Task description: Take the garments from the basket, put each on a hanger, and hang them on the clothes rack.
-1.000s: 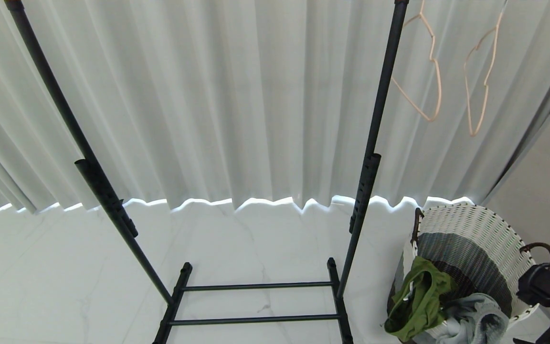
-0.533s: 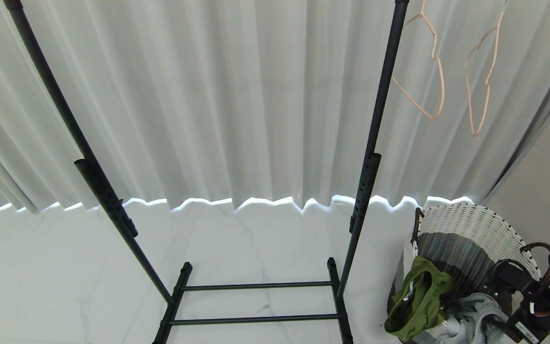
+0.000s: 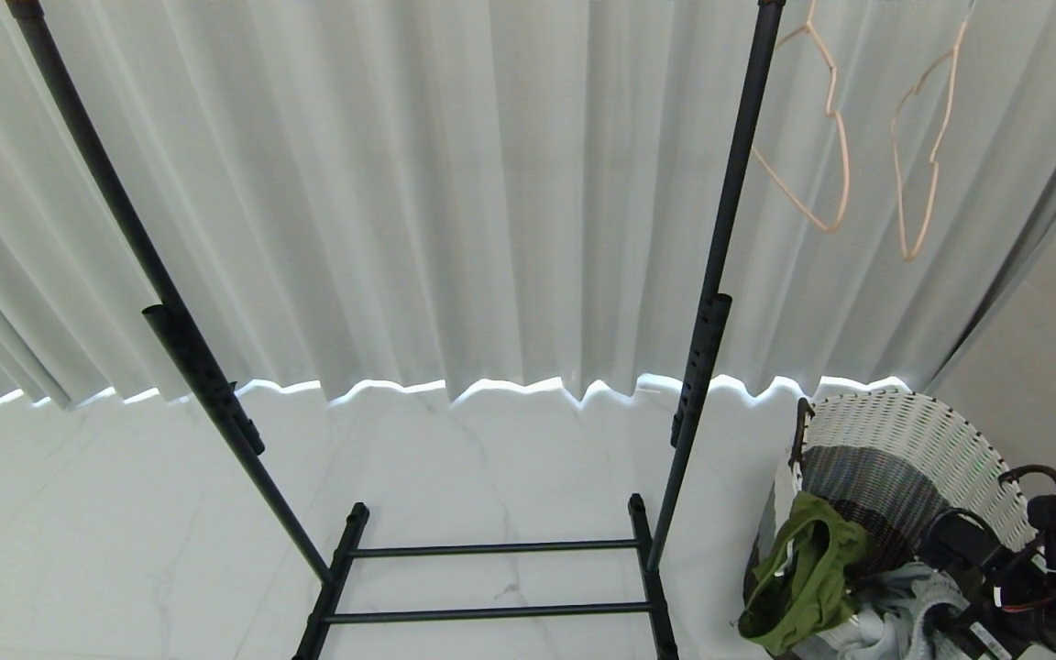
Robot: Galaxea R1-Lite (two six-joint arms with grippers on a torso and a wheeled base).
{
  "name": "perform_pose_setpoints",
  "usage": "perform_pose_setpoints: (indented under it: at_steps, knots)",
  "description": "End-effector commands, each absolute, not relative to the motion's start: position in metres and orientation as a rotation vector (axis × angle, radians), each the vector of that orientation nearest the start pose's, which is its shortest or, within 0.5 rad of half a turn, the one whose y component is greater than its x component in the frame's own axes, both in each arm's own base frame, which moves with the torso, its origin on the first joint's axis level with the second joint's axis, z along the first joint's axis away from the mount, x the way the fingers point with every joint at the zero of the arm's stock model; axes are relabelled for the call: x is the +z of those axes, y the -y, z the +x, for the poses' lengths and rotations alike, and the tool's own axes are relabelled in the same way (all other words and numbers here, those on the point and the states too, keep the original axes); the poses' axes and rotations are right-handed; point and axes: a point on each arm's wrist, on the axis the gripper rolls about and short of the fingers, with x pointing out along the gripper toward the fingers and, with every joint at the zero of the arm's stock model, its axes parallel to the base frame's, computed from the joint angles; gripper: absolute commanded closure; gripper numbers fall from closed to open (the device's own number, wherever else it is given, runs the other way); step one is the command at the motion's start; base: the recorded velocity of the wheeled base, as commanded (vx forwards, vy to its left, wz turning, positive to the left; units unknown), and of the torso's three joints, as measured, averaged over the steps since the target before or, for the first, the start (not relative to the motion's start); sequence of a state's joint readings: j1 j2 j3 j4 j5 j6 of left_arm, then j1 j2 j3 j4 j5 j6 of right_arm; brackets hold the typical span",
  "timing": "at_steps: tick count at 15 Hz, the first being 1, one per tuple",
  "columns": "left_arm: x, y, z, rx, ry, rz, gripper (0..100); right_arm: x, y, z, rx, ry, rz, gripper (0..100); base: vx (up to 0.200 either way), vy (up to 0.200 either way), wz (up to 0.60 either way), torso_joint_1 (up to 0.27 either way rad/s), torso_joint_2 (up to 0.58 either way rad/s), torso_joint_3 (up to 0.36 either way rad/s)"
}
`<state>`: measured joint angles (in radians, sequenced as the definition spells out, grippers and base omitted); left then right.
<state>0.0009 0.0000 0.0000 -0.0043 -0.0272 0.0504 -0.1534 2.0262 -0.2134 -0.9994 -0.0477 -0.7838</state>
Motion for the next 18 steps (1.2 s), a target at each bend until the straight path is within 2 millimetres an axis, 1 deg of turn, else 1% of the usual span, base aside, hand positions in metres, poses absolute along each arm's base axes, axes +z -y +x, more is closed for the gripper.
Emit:
perform_pose_setpoints:
  at_steps: [1,3,7,8,9,10,11,12,13,15,16,17,18]
  knots:
    - [0.076,0.001,-0.023,-0.026,0.004,0.051,0,0.008,0.037,0.23,0.138,-0.834,-0.694,100,0.0,0.0,0.0,0.0,0.0,0.0]
    - [0.076,0.001,-0.023,-0.026,0.004,0.051,0,0.016,0.036,0.228,0.12,-0.79,-0.702,100,0.0,0.0,0.0,0.0,0.0,0.0]
    - [0.076,0.001,-0.023,-0.026,0.004,0.051,0,0.044,0.032,0.202,0.078,-0.716,-0.715,100,0.0,0.0,0.0,0.0,0.0,0.0]
    - [0.076,0.001,-0.023,-0.026,0.004,0.051,0,0.046,0.032,0.2,0.077,-0.714,-0.714,100,0.0,0.0,0.0,0.0,0.0,0.0]
    - [0.076,0.001,-0.023,-0.026,0.004,0.051,0,0.07,0.03,0.188,0.06,-0.687,-0.719,100,0.0,0.0,0.0,0.0,0.0,0.0]
    - [0.076,0.001,-0.023,-0.026,0.004,0.051,0,0.087,0.03,0.183,0.058,-0.687,-0.717,100,0.0,0.0,0.0,0.0,0.0,0.0]
    - [0.076,0.001,-0.023,-0.026,0.004,0.051,0,0.109,0.029,0.178,0.058,-0.699,-0.702,100,0.0,0.0,0.0,0.0,0.0,0.0]
    - [0.076,0.001,-0.023,-0.026,0.004,0.051,0,0.136,0.027,0.171,0.059,-0.714,-0.677,100,0.0,0.0,0.0,0.0,0.0,0.0]
    - [0.076,0.001,-0.023,-0.026,0.004,0.051,0,0.162,0.026,0.16,0.06,-0.731,-0.654,100,0.0,0.0,0.0,0.0,0.0,0.0]
    - [0.076,0.001,-0.023,-0.026,0.004,0.052,0,0.211,0.022,0.133,0.06,-0.758,-0.617,100,0.0,0.0,0.0,0.0,0.0,0.0]
    - [0.076,0.001,-0.023,-0.026,0.004,0.052,0,0.23,0.019,0.118,0.061,-0.765,-0.601,100,0.0,0.0,0.0,0.0,0.0,0.0]
    - [0.076,0.001,-0.023,-0.026,0.004,0.052,0,0.243,0.017,0.107,0.057,-0.755,-0.595,100,0.0,0.0,0.0,0.0,0.0,0.0]
    - [0.076,0.001,-0.023,-0.026,0.004,0.052,0,0.251,0.016,0.1,0.052,-0.744,-0.597,100,0.0,0.0,0.0,0.0,0.0,0.0]
